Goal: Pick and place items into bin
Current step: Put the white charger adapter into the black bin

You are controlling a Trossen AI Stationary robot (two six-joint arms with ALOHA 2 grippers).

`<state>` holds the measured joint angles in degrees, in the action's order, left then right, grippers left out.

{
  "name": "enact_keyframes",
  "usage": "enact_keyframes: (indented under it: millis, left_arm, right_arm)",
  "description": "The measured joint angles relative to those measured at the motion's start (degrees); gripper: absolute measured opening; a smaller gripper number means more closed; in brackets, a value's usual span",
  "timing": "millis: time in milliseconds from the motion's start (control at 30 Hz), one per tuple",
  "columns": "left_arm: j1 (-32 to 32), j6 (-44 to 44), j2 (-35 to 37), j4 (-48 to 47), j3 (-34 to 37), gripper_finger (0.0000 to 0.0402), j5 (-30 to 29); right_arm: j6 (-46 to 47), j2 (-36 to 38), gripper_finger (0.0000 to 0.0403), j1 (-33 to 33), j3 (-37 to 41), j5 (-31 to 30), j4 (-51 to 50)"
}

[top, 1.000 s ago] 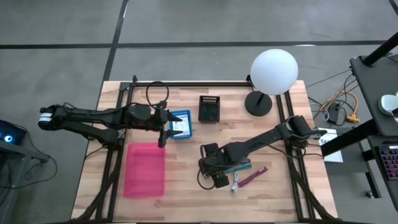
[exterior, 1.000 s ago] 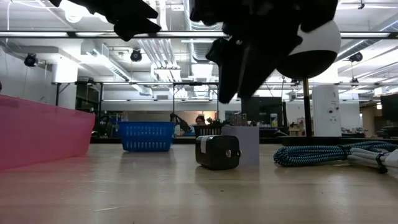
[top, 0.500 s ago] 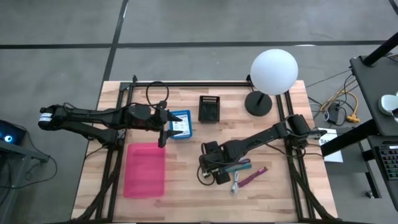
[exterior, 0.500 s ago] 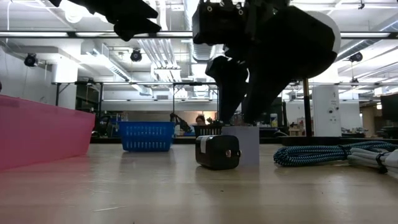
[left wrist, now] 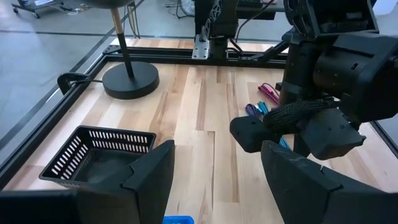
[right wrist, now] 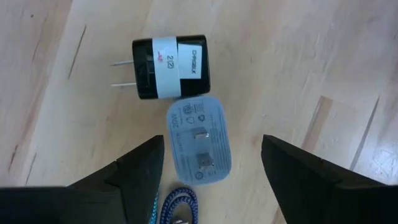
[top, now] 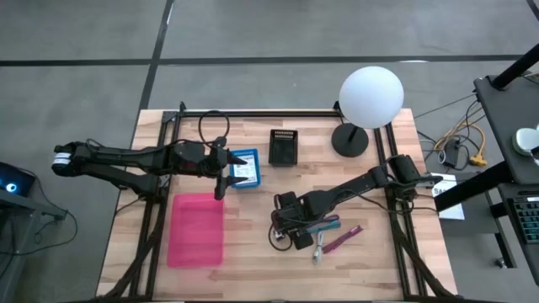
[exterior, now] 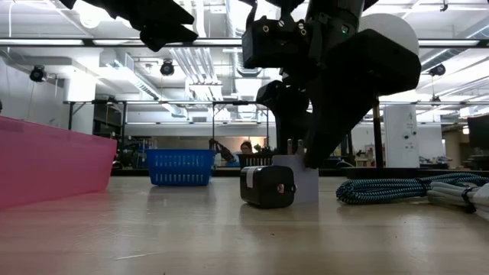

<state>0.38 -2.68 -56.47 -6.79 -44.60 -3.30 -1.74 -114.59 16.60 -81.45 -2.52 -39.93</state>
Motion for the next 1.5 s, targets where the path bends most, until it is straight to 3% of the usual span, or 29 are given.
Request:
enact_keyframes:
  millis: [233, 533, 833, 933, 1233, 1500]
  left_arm:
    - [0.0, 0.0, 0.0, 0.08, 0.0, 0.0224, -0.01]
    - [0.0, 0.0, 0.0, 0.09, 0.0, 0.0224, -0.03]
    - [0.0, 0.02, -0.95, 0.06, 0.0, 0.0224, -0.03]
    - [0.0, 0.0, -0.96, 0.12, 0.0, 0.0224, -0.03]
    - [0.0, 0.02, -0.81, 0.14, 0.0, 0.0224, -0.04]
    - [0.0, 0.02, -0.81, 0.16, 0.0, 0.0224, -0.06]
  right_arm:
    - [-3.34, 0.0, 0.0232, 0.01, 0.97, 3.01, 1.62]
    - [-1.42, 0.0, 0.0194, -0.02, 1.46, 2.54, 1.78]
    - [-0.81, 0.0, 0.0129, -0.02, 1.48, 2.5, 1.59]
    - [3.24, 0.0, 0.0111, 0.0, 1.48, 2.49, 1.1]
    - [14.53, 2.22, 0.0111, -0.2, 1.55, 1.9, -0.61]
    - [25.25, 6.44, 0.0111, -3.39, 2.31, -6.87, -2.74]
